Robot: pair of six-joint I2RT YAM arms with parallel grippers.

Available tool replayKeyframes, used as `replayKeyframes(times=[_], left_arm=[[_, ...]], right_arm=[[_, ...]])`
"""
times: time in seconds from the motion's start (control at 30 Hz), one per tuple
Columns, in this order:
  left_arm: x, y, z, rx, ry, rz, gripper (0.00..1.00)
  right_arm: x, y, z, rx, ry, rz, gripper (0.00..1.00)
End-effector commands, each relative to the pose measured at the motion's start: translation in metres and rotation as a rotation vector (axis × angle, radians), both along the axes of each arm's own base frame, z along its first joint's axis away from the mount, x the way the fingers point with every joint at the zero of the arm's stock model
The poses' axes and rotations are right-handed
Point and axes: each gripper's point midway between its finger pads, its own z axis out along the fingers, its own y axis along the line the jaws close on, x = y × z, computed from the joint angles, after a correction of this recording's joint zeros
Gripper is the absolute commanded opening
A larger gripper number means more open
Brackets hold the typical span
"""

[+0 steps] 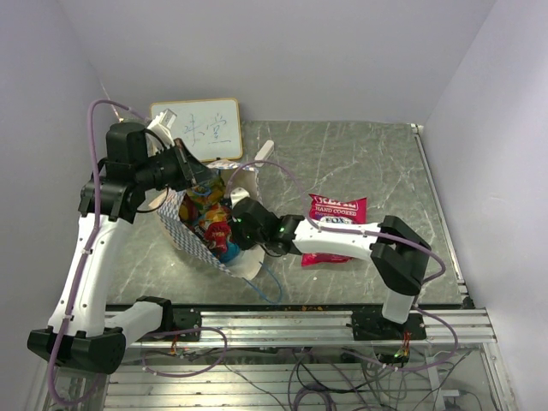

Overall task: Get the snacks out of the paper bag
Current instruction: Take out the snack from the paper bag.

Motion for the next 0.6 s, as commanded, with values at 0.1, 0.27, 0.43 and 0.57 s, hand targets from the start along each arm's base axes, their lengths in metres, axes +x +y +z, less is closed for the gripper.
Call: replayKeyframes(times=[0.1,0.27,0.43,0.57], left_arm=[[0.002,0.012,0.014,0.087,-0.058,0.045,0.07],[0.006,0.021,0.017,0.135,-0.072,0.079,0.07],[0.009,0.026,0.019,0.152,-0.078,0.110,0.07],[0.012,0.024,0.018,0.130,-0.068,0.121,0.07]], right_arm=[[0.010,0.001,0.083,0.117,-0.117,-0.008,0.00],[0.016,-0.009,0.125,0.153,-0.184,-0.043,0.00],[0.017,-0.018,0.166,0.222,-0.253,-0.054,0.00],[0.019,-0.016,0.199,0.298,-0.293,-0.059,0.00]])
